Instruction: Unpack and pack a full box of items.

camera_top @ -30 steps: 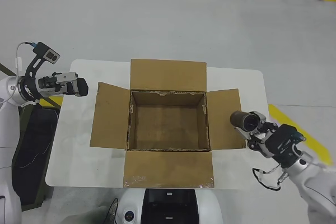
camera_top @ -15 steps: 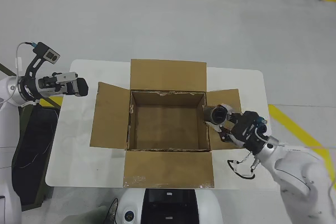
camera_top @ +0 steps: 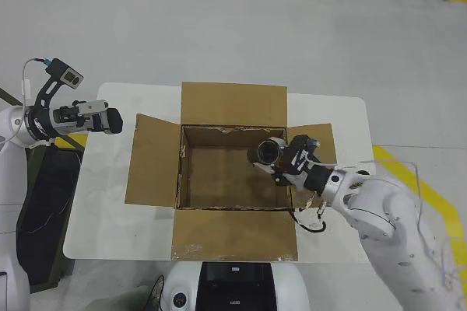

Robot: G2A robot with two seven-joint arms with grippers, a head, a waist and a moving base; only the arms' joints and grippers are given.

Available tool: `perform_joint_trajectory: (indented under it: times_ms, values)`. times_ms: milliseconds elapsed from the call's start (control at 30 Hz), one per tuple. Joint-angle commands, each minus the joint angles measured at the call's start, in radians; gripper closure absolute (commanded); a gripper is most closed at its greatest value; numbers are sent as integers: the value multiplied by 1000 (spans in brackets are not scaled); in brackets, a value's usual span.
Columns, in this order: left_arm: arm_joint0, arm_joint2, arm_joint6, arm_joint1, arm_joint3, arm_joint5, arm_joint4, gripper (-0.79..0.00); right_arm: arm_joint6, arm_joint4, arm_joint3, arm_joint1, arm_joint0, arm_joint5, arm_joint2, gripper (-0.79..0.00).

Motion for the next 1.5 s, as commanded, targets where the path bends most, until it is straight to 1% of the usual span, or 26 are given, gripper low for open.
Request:
perform_joint_trajectory:
  times_ms: [0,100,300,700,1133,1467]
  values:
    - [0,0,0,0,0,0,0,-785,18,4,28,-5,38,10,-38,0]
    - [0,0,0,0,0,0,0,-785,47,0,75,-15,92,16,-96,0]
    - [0,0,0,0,0,0,0,-785,59,14,164,-37,184,32,-200,0]
    - [0,0,0,0,0,0,0,-785,48,0,335,-84,314,37,-368,0]
    - [0,0,0,0,0,0,0,-785,-2,5,540,-153,437,70,-511,0]
    - [0,0,0,0,0,0,0,-785,-25,-6,649,-202,487,94,-586,0]
